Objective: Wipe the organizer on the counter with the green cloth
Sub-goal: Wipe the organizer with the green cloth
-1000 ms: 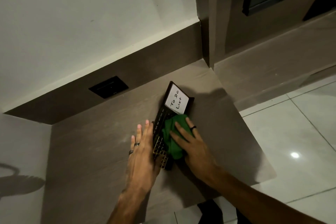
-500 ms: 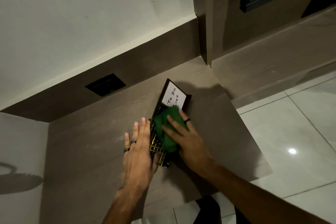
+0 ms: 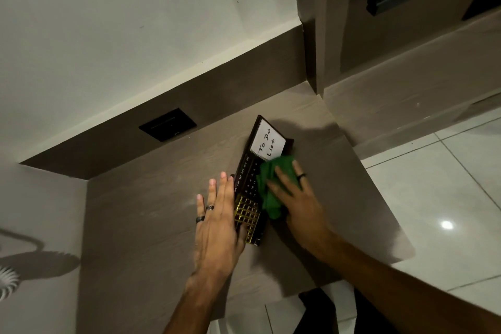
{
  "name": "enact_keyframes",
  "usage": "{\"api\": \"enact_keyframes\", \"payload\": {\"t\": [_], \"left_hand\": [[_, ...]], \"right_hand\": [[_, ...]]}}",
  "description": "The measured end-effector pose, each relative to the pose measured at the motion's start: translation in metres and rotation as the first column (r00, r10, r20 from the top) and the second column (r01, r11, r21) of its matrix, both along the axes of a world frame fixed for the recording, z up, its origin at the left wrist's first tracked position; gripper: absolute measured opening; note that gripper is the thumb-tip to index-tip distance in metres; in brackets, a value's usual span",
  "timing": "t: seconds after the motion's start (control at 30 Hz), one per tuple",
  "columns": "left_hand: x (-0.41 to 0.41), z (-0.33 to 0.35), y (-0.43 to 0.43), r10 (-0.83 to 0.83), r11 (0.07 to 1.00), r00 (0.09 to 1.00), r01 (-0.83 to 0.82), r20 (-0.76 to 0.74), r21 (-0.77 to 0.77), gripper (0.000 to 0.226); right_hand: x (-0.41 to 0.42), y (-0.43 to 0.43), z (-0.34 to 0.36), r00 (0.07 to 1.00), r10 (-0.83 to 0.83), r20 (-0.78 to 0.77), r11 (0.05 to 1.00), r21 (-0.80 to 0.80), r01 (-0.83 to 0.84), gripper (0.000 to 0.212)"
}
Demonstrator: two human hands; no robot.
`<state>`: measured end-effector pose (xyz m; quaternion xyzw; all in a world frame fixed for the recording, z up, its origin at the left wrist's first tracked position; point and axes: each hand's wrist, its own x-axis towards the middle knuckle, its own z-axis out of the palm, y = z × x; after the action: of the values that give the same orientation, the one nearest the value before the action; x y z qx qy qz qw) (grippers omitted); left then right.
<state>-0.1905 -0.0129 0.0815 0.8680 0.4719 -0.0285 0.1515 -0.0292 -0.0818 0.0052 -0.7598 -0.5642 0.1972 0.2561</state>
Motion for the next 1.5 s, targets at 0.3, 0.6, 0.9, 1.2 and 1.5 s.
{"api": "enact_keyframes", "payload": {"t": [0.3, 0.6, 0.9, 1.2, 1.5], "left_hand": [[0.0, 0.001, 0.002, -0.003, 1.0, 1.0, 0.003, 0.006, -0.005, 0.108], [-0.001, -0.002, 0.003, -0.009, 0.999, 0.997, 0.012, -0.077, 0.036, 0.104], [-0.005, -0.01, 0.004, -0.063, 0.996, 0.997, 0.066, -0.048, 0.067, 0.113], [-0.006, -0.012, 0.006, -0.039, 0.999, 0.999, 0.039, 0.009, 0.028, 0.109], [-0.006, -0.013, 0.006, -0.041, 0.999, 0.998, 0.041, 0.048, 0.005, 0.113]], "right_hand": [[0.017, 0.003, -0.002, 0.995, -0.05, 0.082, 0.998, -0.03, 0.053, 0.078], [0.049, 0.022, -0.014, 0.853, 0.134, 0.504, 0.99, -0.034, -0.136, 0.077], [0.062, 0.02, -0.02, 0.8, 0.291, 0.524, 0.92, 0.075, -0.384, 0.057], [0.016, 0.014, -0.018, 0.894, 0.181, 0.409, 0.979, 0.011, -0.203, 0.055], [0.067, 0.047, 0.001, 0.891, 0.13, 0.435, 0.991, -0.081, -0.106, 0.053]]}}
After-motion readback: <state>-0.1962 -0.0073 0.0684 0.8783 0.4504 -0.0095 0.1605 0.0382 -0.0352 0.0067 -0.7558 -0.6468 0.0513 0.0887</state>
